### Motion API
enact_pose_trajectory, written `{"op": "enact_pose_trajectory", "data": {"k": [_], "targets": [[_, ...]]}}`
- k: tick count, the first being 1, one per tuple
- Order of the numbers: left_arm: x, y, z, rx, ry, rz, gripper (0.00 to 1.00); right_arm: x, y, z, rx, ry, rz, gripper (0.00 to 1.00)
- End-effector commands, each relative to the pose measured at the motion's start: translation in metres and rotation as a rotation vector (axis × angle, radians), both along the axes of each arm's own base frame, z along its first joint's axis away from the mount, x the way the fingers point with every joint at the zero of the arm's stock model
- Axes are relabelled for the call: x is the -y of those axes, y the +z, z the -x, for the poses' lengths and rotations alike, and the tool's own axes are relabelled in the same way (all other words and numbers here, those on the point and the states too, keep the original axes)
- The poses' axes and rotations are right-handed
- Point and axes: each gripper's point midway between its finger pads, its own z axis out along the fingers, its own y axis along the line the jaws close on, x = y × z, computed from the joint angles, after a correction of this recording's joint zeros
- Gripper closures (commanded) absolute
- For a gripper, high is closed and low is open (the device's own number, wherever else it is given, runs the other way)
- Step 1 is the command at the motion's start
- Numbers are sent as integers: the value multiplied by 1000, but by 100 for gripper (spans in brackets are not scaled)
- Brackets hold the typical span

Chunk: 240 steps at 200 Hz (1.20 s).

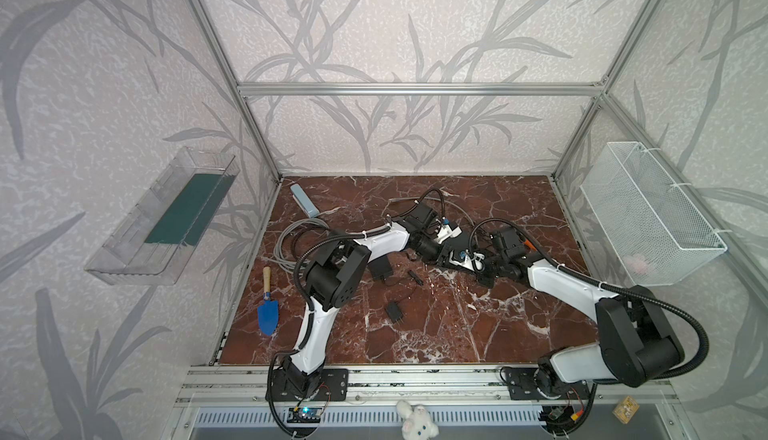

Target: Insert the plug into the switch port

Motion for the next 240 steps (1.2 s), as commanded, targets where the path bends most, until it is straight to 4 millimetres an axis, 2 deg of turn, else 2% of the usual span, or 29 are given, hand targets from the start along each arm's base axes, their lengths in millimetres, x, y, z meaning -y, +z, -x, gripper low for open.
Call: {"op": "enact_pose_trajectory", "data": {"k": [1, 15, 32, 47, 63, 93, 134, 161, 191, 208, 214, 240], "targets": [[-2, 1, 2, -7, 8, 5, 93, -4, 13, -2, 14, -28, -33, 97], [-2, 2, -1, -1, 23, 6, 91, -2, 11, 2, -3, -38, -34, 100], [-2, 2, -7, 9, 51, -3, 80, 3, 5, 7, -29, -59, -19, 100], [-7, 4, -20, 27, 113, -14, 69, 9, -2, 10, -64, -89, 10, 100], [-18, 8, -41, 61, 212, -29, 61, 14, -10, 12, -106, -122, 37, 100], [-47, 17, -77, 159, 378, -91, 56, 19, -13, 11, -207, -201, 53, 100], [-79, 18, -108, 320, 482, -246, 52, 28, -14, 4, -322, -335, 82, 100], [-77, 13, -125, 383, 462, -319, 47, 45, -24, -2, -404, -435, 154, 100], [-66, 6, -141, 472, 443, -376, 42, 69, -31, -22, -455, -576, 153, 100], [-60, 3, -146, 547, 419, -427, 38, 73, -32, -33, -465, -593, 155, 100], [-58, 3, -148, 562, 413, -432, 37, 75, -42, -34, -491, -598, 178, 100], [-52, -4, -155, 579, 391, -452, 36, 73, -52, -47, -509, -595, 191, 100]]}}
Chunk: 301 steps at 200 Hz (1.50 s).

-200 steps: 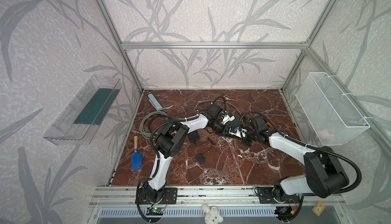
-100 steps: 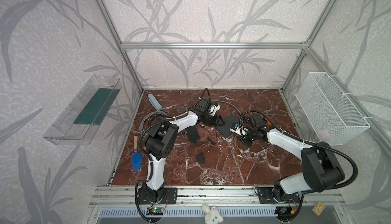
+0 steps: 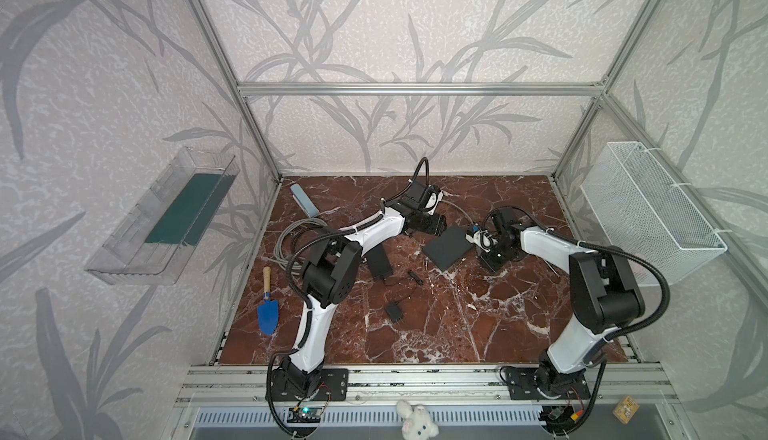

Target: Insert the plug into the switch port

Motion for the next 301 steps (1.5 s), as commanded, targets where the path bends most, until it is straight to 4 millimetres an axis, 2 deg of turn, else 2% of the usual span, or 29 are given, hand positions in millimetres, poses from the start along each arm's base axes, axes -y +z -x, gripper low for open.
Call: {"op": "enact_pose_trajectory", "data": {"k": [1, 70, 117, 174, 205, 256, 301], "targets": [[-4, -13, -5, 27, -15, -98, 36, -1, -8, -1, -53, -10, 13, 100], [12, -37, -17, -16, -57, -118, 33, -3, -29, -14, -108, -66, -30, 100], [21, -51, -14, -56, -90, -117, 31, 13, -29, -20, -165, -105, 14, 100], [28, -61, -3, -97, -150, -125, 30, 9, -28, -28, -166, -116, -2, 99], [32, -63, 5, -138, -170, -108, 30, -1, -23, -26, -144, -67, -21, 99], [33, -64, 15, -178, -187, -96, 30, -3, -25, -20, -173, -80, -28, 99], [31, -61, 9, -166, -157, -102, 31, 4, -25, -7, -232, -84, 30, 99]]}}
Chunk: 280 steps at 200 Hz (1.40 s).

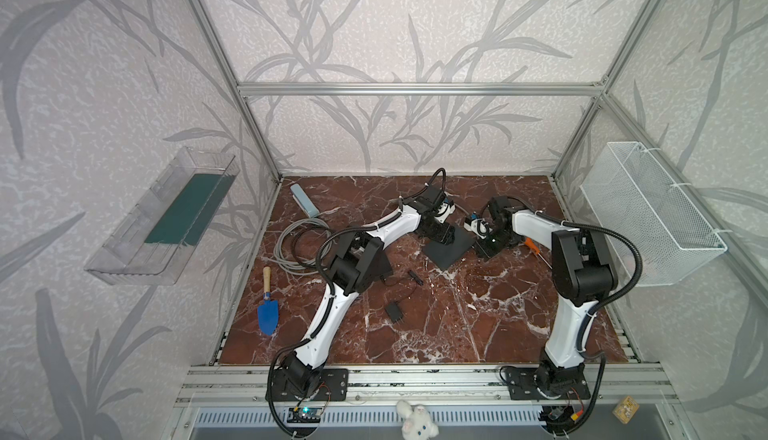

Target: Insert the plug into the switch port

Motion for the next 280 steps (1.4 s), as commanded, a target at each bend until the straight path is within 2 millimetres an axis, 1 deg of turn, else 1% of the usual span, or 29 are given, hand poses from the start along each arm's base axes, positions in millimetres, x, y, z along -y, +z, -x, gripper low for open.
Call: {"op": "enact_pose_trajectory", "data": {"k": [1, 42, 78, 94, 120, 148, 186, 207, 259, 280], "targets": [[1, -1, 2, -10, 1, -16, 31, 9, -14, 30, -134, 0, 69, 99], [3, 1, 1, -14, 5, -6, 30, 13, -4, 28, -138, -3, 105, 99], [2, -2, 5, -25, -2, -1, 31, 0, -5, 15, -118, 0, 76, 98], [1, -4, 6, -28, -7, -7, 31, -5, -8, 11, -119, 7, 73, 98], [1, -5, 8, -34, -13, -7, 31, -7, -13, 5, -115, -9, 71, 98], [0, -6, 11, -42, -23, -8, 31, -10, -14, -1, -100, -27, 59, 98], [-3, -9, 14, -50, -31, -24, 32, -7, -16, -1, -44, -53, 55, 99], [-5, -13, 15, -55, -30, -35, 32, -5, -16, -4, -10, -83, 33, 99], [-6, -14, 16, -64, -30, -35, 32, -10, -18, -5, 5, -87, -7, 100], [-3, -14, 18, -70, -43, -23, 32, -12, -17, -5, 12, -70, -13, 100]]}}
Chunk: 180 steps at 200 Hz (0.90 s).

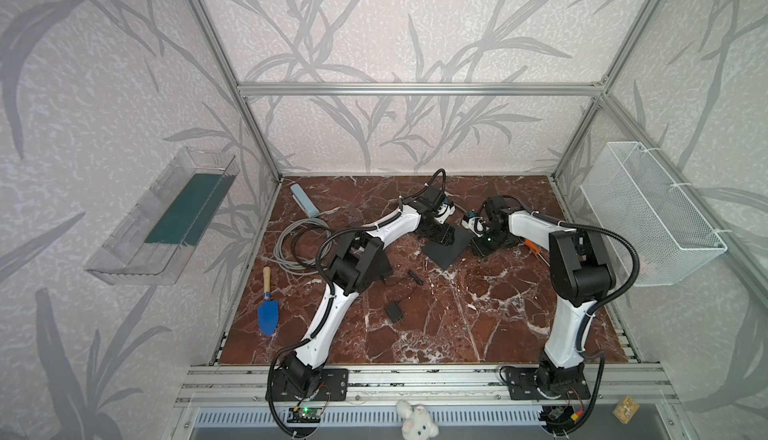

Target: Insert the plug into the switch port

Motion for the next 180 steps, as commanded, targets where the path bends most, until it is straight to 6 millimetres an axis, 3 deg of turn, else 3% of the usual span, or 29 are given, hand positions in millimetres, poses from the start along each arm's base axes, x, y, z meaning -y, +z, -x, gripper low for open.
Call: {"op": "enact_pose_trajectory", "data": {"k": [1, 48, 92, 180], "targets": [[-3, -13, 13, -48, -34, -24, 32, -1, -18, 7, -23, 12, 1, 100], [0, -21, 29, -83, -155, -20, 33, 3, -16, 3, -10, 49, 44, 100], [-5, -28, 29, -101, -217, -54, 33, 11, -13, -9, 60, 148, 116, 99], [-1, -40, 47, -148, -332, -18, 35, -10, -4, -32, 190, 295, 189, 99]]}}
